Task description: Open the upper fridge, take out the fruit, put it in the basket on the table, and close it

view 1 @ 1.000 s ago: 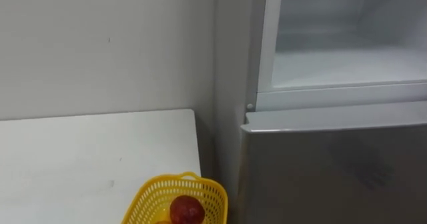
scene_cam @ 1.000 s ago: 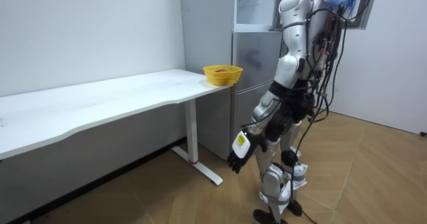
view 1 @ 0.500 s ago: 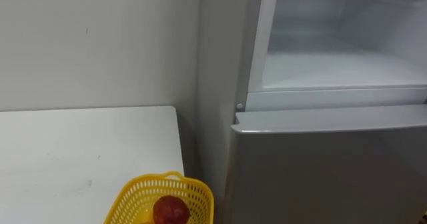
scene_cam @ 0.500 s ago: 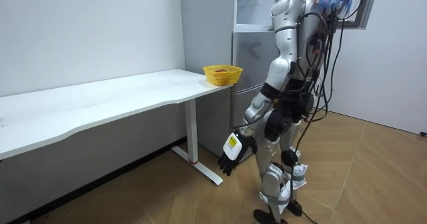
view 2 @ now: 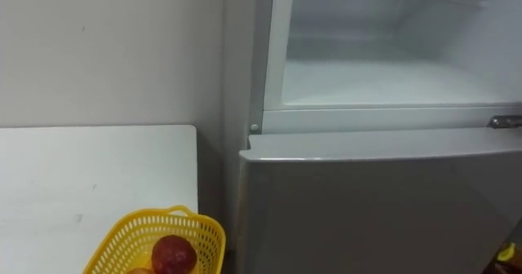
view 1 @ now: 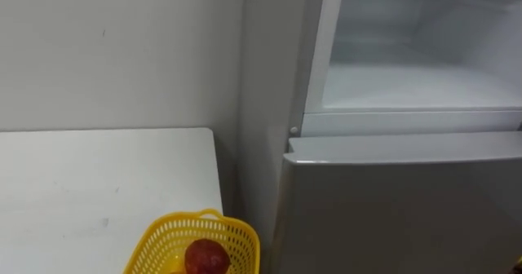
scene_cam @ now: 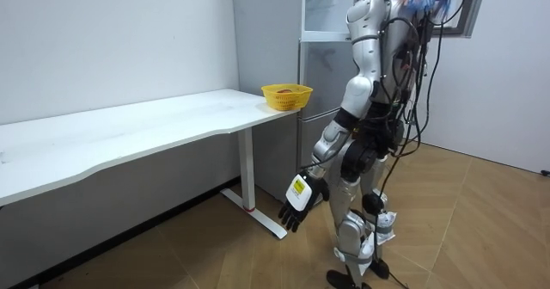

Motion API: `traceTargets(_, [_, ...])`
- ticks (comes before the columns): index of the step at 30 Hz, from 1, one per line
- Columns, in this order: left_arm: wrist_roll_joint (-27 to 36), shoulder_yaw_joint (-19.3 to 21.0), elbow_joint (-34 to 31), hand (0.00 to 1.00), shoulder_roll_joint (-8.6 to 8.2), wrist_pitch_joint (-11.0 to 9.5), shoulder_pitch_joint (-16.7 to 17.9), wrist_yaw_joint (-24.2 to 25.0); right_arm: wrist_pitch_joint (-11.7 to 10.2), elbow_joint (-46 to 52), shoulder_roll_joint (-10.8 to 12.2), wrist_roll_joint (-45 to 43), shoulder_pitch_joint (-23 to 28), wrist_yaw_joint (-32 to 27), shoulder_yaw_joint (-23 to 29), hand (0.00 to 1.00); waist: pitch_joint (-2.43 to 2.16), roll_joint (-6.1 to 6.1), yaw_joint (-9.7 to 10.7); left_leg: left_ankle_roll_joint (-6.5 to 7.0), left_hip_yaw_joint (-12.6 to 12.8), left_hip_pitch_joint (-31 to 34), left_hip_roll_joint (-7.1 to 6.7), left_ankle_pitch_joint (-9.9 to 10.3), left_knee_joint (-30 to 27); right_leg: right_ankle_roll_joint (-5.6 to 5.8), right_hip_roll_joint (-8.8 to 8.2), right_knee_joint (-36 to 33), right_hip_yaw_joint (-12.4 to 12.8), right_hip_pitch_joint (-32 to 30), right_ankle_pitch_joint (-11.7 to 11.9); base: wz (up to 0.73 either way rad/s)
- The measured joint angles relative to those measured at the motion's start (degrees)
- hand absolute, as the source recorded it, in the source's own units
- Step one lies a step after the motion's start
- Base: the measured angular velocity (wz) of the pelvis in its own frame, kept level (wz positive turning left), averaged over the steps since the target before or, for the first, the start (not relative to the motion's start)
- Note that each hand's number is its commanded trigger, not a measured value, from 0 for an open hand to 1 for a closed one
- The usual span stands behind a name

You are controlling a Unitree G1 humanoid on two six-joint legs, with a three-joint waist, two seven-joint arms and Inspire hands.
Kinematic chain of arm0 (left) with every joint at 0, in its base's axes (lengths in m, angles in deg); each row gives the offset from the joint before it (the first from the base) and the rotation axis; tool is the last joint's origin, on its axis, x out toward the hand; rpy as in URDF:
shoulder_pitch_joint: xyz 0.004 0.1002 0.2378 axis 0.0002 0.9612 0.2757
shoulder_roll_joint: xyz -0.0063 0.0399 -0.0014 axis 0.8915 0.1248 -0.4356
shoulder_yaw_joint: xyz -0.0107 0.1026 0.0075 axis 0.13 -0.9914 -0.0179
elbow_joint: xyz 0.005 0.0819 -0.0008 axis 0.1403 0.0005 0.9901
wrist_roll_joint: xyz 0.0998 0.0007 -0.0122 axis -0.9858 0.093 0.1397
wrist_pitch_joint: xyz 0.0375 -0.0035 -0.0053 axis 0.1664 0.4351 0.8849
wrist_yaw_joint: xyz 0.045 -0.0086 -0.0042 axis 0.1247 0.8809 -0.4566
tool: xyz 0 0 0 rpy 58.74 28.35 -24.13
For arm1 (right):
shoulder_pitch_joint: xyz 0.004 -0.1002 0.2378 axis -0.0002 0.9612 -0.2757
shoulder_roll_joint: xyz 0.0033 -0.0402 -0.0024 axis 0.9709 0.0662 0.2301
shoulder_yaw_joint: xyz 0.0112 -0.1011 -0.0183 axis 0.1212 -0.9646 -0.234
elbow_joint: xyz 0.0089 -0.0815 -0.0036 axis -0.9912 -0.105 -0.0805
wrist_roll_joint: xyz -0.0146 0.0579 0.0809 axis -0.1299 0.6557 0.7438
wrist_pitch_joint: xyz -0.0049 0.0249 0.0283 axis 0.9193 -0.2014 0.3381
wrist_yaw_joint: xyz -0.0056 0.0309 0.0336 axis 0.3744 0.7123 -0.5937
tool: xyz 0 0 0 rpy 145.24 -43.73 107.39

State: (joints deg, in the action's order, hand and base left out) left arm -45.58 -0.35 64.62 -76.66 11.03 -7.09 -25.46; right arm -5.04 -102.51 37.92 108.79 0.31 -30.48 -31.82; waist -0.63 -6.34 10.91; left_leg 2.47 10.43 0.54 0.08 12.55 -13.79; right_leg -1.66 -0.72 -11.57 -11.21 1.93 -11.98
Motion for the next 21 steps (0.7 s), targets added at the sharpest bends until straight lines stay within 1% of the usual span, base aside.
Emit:
traceTargets(2, [0.00, 0.00, 0.00, 0.00, 0.09, -0.01, 0.26, -0.12, -0.20, 0.00, -0.47, 0.13, 0.00, -0.39, 0.11, 0.00, -0.01, 0.01, 0.01, 0.00, 0.00, 0.01, 0.01, 0.00, 0.00, 0.00, 0.01, -0.04, -0.05, 0.04, 0.00, 0.00])
traceTargets(6, [0.00, 0.00, 0.00, 0.00, 0.11, -0.24, 0.28, -0.12, -0.70, 0.00, -0.54, 0.13, 0.01, -0.50, 1.17, 0.00, -0.05, 0.08, -0.01, 0.00, 0.00, 0.02, 0.03, 0.00, 0.00, -0.01, 0.04, -0.07, -0.06, 0.08, 0.00, 0.00])
traceTargets(8, [0.01, -0.01, -0.01, 0.00, 0.10, -0.31, 0.27, -0.12, -1.35, 0.00, -0.61, 0.14, 0.01, -0.72, 1.59, 0.00, -0.13, 0.20, 0.06, 0.00, 0.14, -0.20, 0.05, 0.00, -0.01, -0.02, 0.04, -0.09, 0.04, -0.04, 0.01, 0.00])
traceTargets(13, [0.00, 0.00, -0.18, 0.00, 0.11, -0.60, 0.14, -0.16, -1.94, 0.01, -1.18, 0.28, -0.05, -0.96, 1.59, 0.00, -0.32, 0.50, 0.07, 0.00, 0.46, -0.20, 0.11, 0.00, 0.12, -0.02, 0.04, -0.20, 0.17, -0.62, 0.01, -0.03])
traceTargets(15, [0.00, 0.07, -0.23, 0.00, 0.11, -0.83, 0.14, -0.15, -2.42, 0.02, -1.26, 0.86, -0.05, -1.03, 1.63, 0.00, -0.34, 0.47, 0.19, 0.00, 0.50, -0.16, 0.14, 0.00, 0.12, -0.04, 0.05, -0.21, 0.16, -0.65, 0.02, 0.00])
traceTargets(19, [-0.05, 0.72, -0.37, 0.00, 0.18, -0.93, 0.15, -0.16, -2.45, 0.02, -2.42, 2.15, -0.05, -1.69, 1.63, 0.00, -0.34, 0.28, 0.46, -0.01, 0.53, -0.18, 0.13, -0.01, 0.15, -0.04, 0.05, -0.25, 0.33, -0.73, 0.03, 0.00])
traceTargets(21, [-0.04, 0.98, -0.37, 0.00, 0.18, -0.93, 0.17, -0.16, -2.45, 0.01, -2.96, 2.24, -0.06, -1.68, 1.63, 0.00, -0.26, 0.04, 0.55, -0.03, 0.54, -0.22, 0.14, -0.02, 0.17, -0.04, 0.07, -0.24, 0.45, -0.71, 0.03, 0.00])
